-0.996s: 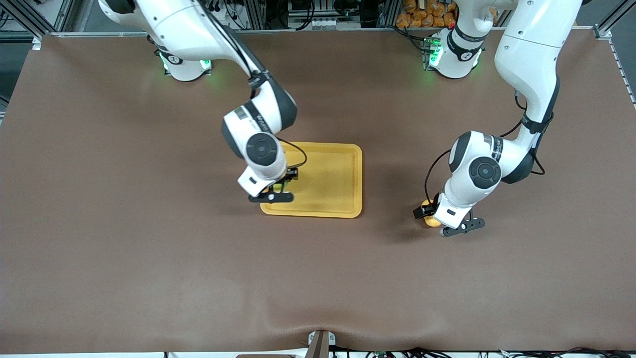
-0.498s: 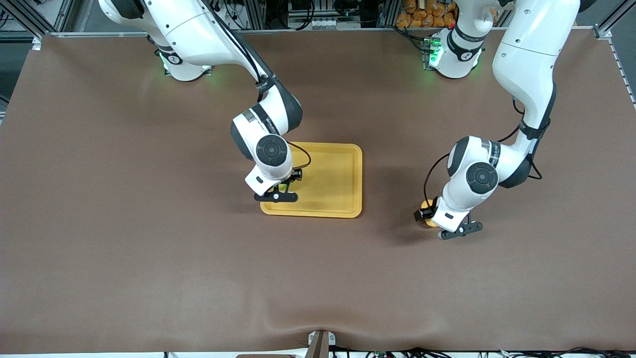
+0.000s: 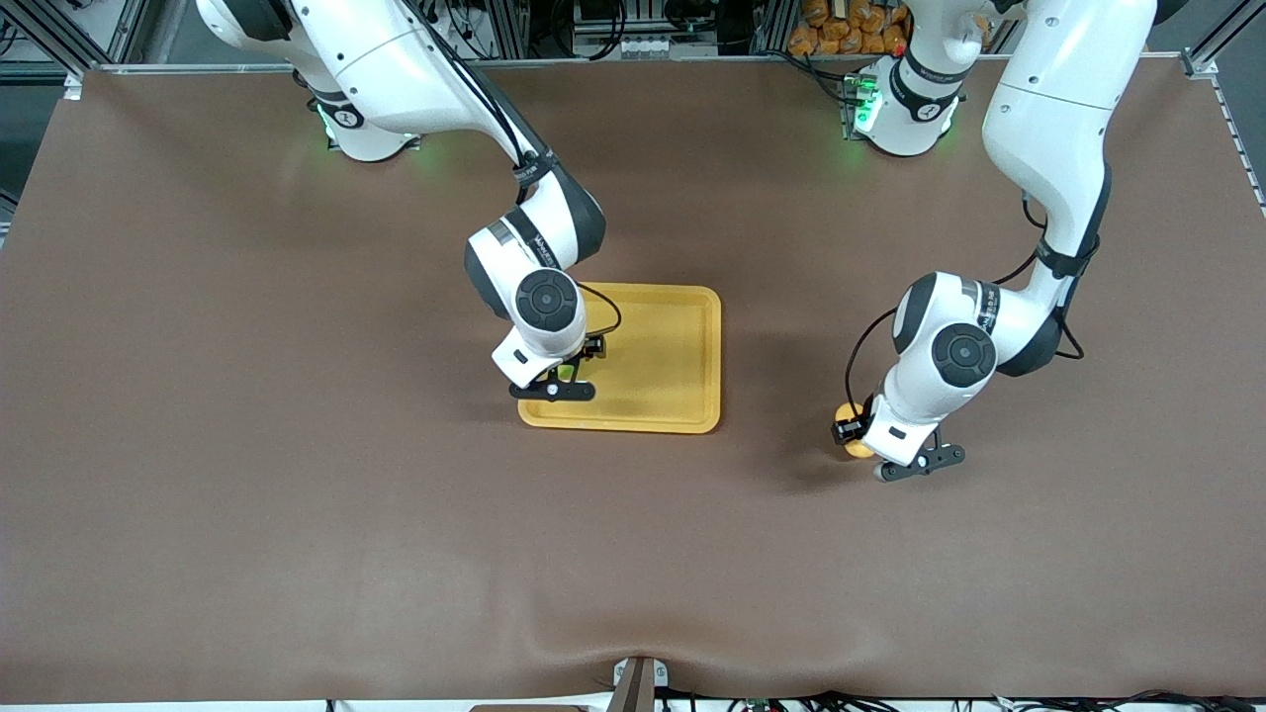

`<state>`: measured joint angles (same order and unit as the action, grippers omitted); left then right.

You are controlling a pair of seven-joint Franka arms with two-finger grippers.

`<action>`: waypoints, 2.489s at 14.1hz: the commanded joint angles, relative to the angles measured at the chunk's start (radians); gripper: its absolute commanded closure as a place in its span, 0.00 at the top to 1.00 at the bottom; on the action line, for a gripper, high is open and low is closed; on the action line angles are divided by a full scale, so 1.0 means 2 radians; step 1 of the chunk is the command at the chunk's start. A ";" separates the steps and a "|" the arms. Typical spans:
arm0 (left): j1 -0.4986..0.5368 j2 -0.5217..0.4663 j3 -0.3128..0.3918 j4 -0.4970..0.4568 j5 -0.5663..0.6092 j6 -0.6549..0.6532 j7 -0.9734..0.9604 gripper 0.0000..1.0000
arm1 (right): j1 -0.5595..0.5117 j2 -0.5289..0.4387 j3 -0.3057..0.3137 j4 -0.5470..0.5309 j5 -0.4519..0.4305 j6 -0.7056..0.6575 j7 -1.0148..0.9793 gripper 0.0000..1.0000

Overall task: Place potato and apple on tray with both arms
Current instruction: 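Carry the apple with the right gripper and lower it onto the tray, then open the right gripper and withdraw while the left gripper carries the potato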

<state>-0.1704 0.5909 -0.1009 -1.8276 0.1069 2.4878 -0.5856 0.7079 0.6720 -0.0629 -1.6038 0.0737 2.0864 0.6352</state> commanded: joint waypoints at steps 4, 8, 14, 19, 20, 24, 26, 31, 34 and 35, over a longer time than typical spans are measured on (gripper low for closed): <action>-0.005 -0.025 -0.025 0.008 0.003 -0.011 -0.030 0.10 | -0.051 -0.063 -0.003 0.009 -0.008 -0.025 -0.002 1.00; -0.006 -0.025 -0.053 0.020 0.009 -0.011 -0.045 0.10 | -0.139 -0.116 -0.002 0.003 -0.002 -0.074 -0.138 1.00; -0.057 -0.008 -0.072 0.102 0.011 -0.106 -0.046 0.06 | -0.282 -0.192 -0.001 -0.031 0.040 -0.132 -0.303 1.00; -0.106 0.006 -0.068 0.108 0.011 -0.112 -0.055 0.04 | -0.354 -0.254 -0.003 -0.032 0.048 -0.163 -0.393 1.00; -0.116 0.010 -0.065 0.108 0.011 -0.113 -0.058 0.03 | -0.354 -0.267 -0.005 -0.030 0.043 -0.171 -0.390 1.00; -0.139 0.034 -0.063 0.131 0.011 -0.113 -0.083 0.02 | -0.349 -0.324 0.000 -0.030 0.000 -0.218 -0.312 1.00; -0.147 0.041 -0.062 0.140 0.012 -0.116 -0.085 0.03 | -0.333 -0.340 -0.001 -0.030 -0.003 -0.237 -0.289 1.00; -0.168 0.058 -0.057 0.140 0.011 -0.116 -0.087 0.03 | -0.330 -0.342 -0.014 -0.004 -0.004 -0.275 -0.293 1.00; -0.172 0.062 -0.056 0.140 0.011 -0.130 -0.094 0.07 | -0.349 -0.343 -0.010 0.010 -0.004 -0.301 -0.295 1.00; -0.173 0.062 -0.056 0.139 0.012 -0.132 -0.101 0.09 | -0.348 -0.344 -0.011 0.013 -0.004 -0.310 -0.295 1.00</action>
<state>-0.4965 0.7045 -0.2280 -1.5769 0.1070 2.2574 -0.7442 0.0236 0.0008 -0.0915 -1.5911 0.0808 1.5051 0.0367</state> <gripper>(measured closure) 0.454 0.000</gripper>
